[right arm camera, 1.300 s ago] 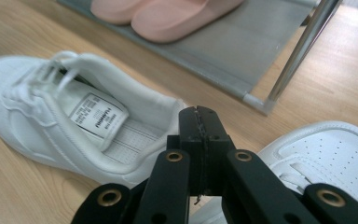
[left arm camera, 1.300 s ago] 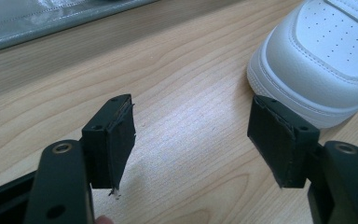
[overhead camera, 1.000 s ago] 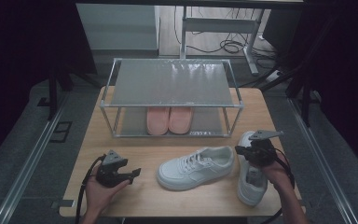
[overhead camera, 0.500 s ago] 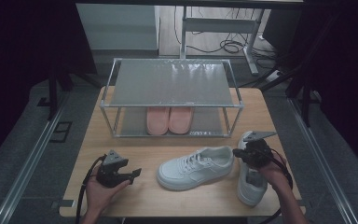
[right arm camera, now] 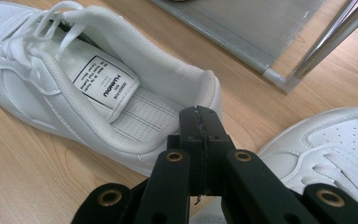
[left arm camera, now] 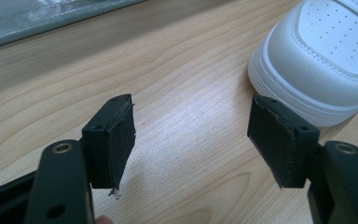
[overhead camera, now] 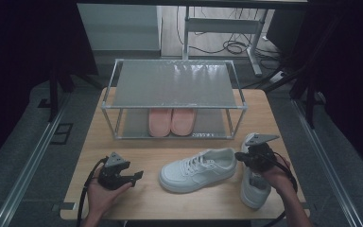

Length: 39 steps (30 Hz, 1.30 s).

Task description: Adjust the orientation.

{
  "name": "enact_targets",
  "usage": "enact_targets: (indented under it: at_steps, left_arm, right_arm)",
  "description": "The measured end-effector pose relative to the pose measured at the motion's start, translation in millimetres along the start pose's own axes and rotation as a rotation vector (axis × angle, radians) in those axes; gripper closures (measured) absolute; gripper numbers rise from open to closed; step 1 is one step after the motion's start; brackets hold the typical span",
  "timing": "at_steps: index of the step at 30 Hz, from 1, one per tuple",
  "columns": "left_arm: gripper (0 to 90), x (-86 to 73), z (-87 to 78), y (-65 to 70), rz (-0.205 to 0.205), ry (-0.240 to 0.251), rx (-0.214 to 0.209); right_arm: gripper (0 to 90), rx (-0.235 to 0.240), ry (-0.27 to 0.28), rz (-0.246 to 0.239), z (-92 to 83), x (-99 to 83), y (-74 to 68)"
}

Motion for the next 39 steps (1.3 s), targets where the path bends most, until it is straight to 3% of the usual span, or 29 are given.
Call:
enact_targets:
  at_steps: [9, 20, 29, 39]
  left_arm:
    - [32.3, 0.1, -0.9, -0.2, -0.003, 0.003, -0.001]
    - [32.3, 0.5, -1.9, -0.8, -0.003, 0.005, 0.001]
    - [32.3, 1.1, -1.9, 0.2, 0.001, 0.006, -0.002]
    - [32.4, 0.9, -1.6, 0.2, 0.001, 0.006, -0.003]
  right_arm:
    - [90.0, -0.071, -0.060, -0.009, 7.5, 0.9, 4.2]
    - [90.0, -0.097, -0.084, -0.006, 12.7, -1.1, 7.4]
    - [90.0, -0.117, -0.113, -0.039, 15.1, -1.6, 4.3]
    - [90.0, -0.035, -0.125, -0.081, 16.9, 1.4, -17.9]
Point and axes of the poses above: each handheld gripper's, and its own axes: z roughly forward along the jaws, x roughly out of its top, y roughly to its right, the point moved 3 cm from there along z, roughly forward along the jaws, and after that the axes turned 14 degrees about y, right-handed, at the moved point
